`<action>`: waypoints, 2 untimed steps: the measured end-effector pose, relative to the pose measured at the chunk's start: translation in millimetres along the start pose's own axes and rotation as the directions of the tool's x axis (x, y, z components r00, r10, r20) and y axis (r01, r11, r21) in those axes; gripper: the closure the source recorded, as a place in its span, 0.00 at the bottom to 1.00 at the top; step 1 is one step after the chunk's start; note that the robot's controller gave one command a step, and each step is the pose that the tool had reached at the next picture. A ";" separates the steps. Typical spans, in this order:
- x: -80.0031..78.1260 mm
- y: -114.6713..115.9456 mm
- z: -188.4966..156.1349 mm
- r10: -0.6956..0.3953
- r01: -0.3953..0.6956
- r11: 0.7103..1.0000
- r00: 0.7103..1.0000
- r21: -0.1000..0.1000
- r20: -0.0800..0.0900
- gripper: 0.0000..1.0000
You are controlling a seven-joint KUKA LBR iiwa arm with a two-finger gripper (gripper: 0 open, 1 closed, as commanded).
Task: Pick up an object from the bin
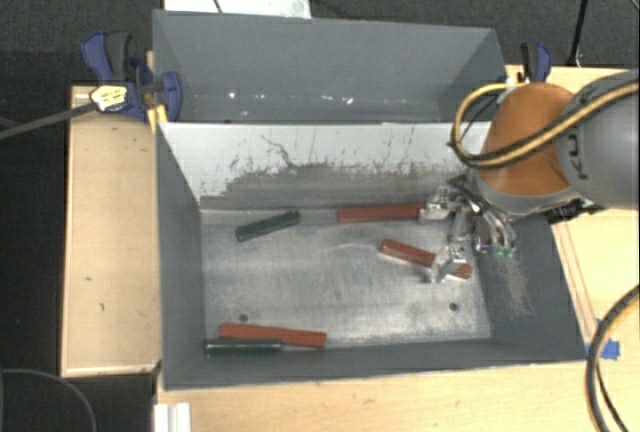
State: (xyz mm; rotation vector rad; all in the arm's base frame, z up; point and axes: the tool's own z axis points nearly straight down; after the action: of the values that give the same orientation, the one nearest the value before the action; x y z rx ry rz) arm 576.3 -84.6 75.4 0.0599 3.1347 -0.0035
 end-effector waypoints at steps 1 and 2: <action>11.5 14.9 2.4 0.058 -0.058 0.998 0.998 0.000 0.001 0.00; -1.2 -0.5 -1.0 -0.001 0.001 1.000 1.000 -0.001 -0.002 1.00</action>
Offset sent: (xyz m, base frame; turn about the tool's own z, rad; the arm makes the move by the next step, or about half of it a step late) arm 0.0000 0.0000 0.0000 0.0000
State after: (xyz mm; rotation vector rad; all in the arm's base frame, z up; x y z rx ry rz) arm 577.5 -85.1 76.4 0.0588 3.1364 -0.0014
